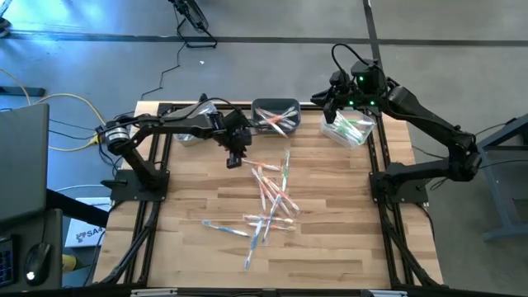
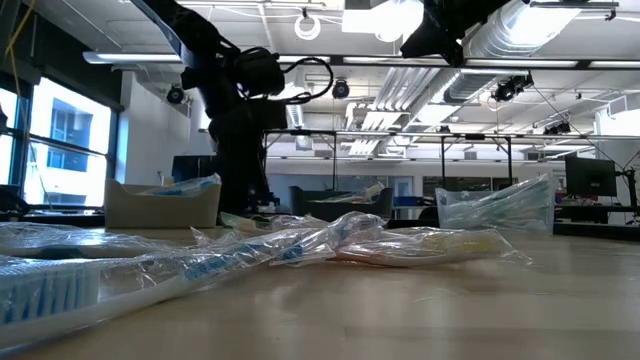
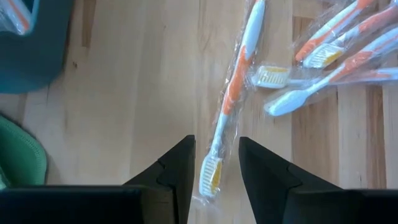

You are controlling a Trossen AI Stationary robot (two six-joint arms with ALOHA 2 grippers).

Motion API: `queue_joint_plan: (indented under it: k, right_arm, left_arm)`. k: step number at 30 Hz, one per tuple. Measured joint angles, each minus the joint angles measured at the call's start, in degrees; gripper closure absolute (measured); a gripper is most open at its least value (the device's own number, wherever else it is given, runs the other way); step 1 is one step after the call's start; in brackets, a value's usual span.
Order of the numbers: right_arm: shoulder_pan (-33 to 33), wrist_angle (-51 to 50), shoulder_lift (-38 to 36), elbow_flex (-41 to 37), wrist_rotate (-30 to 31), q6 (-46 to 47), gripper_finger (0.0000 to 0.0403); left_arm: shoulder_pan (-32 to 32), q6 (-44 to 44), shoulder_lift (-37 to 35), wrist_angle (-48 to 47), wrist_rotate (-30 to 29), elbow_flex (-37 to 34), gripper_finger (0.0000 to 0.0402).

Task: Pick & Place Toothbrushes
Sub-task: Put the orange toothbrush into the blue bin

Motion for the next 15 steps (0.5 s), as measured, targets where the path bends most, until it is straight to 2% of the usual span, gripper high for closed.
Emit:
queue_joint_plan:
  k: [15]
  right_arm:
    - [0.0, -0.63, 0.0, 0.0, 0.08, 0.0, 0.0341]
  left_arm:
    - [0.0, -0.33, 6.2, -0.29, 1.4, -0.01, 0.0279]
